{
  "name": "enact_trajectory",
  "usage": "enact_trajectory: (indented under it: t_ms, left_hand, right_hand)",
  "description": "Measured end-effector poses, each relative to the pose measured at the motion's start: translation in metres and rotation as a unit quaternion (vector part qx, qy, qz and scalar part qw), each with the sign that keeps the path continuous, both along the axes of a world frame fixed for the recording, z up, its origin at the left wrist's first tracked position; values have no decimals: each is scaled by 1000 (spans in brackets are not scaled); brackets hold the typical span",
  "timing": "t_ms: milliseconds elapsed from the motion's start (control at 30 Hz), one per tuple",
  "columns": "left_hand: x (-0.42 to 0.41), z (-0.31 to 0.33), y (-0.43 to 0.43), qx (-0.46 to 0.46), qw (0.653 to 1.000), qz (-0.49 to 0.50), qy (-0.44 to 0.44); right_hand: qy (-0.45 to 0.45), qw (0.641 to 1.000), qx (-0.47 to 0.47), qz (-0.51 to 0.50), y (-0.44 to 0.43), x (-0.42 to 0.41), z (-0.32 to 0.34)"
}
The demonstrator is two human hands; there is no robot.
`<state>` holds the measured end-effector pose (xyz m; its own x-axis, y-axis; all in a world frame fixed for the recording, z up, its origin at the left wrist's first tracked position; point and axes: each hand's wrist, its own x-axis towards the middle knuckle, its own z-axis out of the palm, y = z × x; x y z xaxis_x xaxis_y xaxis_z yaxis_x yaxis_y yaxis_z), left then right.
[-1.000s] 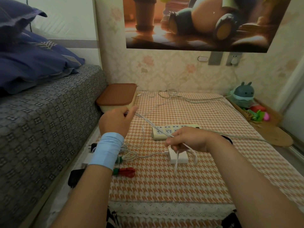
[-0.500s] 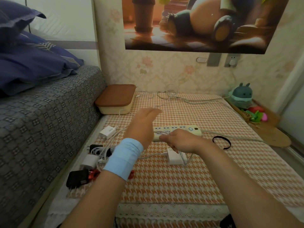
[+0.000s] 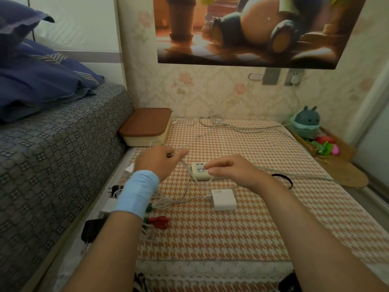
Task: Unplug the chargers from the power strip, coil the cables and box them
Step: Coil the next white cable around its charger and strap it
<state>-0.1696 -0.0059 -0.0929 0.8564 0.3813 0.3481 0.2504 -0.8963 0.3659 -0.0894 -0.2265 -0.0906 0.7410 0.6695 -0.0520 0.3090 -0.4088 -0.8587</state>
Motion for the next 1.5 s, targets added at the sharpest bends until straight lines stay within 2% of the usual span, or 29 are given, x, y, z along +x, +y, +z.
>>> enact_trajectory:
  t_ms: [100, 200, 267, 400, 467, 567, 667, 767, 867, 1033, 1233, 1367, 1433, 1500]
  left_hand:
    - [-11, 5, 20, -45, 996, 67, -33]
    - [-13, 8, 19, -47, 996, 57, -57]
    - [-11, 5, 16, -25, 999, 29, -29]
    - [-10, -4, 22, -44, 998, -39, 22]
    - [-14, -4, 30, -53, 997, -46, 24]
    - [-22, -4, 47, -52, 997, -22, 59]
    - [-30, -6, 58, -72, 995, 12, 70]
    - [-37, -8, 67, -80, 994, 38, 67]
    - [-45, -9, 78, -95, 991, 48, 82]
    - [-43, -17, 75, -83, 986, 12, 143]
    - [-33, -24, 73, -115, 976, 1, 185]
    - [-27, -23, 53, -64, 963, -29, 259]
    - [-25, -26, 46, -43, 954, -39, 296]
    - [-22, -28, 45, -41, 944, -45, 324]
  right_hand:
    - [20, 997, 17, -76, -7, 8, 0]
    - [81, 981, 32, -174, -2, 11, -6]
    - [73, 978, -26, -196, 2, 13, -12]
    - [21, 982, -158, -102, 9, 12, -14]
    - [-18, 986, -160, -47, 11, 4, -10]
    - [-145, 977, -149, 45, 25, -13, -6]
    - [-270, 935, -195, 125, 45, -26, -4]
    - [-415, 849, -278, 170, 62, -33, -11]
    - [-479, 787, -344, 182, 75, -34, -25]
    - [-502, 741, -406, 185, 89, -31, -47]
    - [-474, 730, -470, 145, 76, -10, -51]
    - [-471, 694, -527, 139, 63, -2, -67]
    - [-464, 700, -525, 141, 61, -3, -74]
    - [-443, 734, -491, 153, 60, -7, -77]
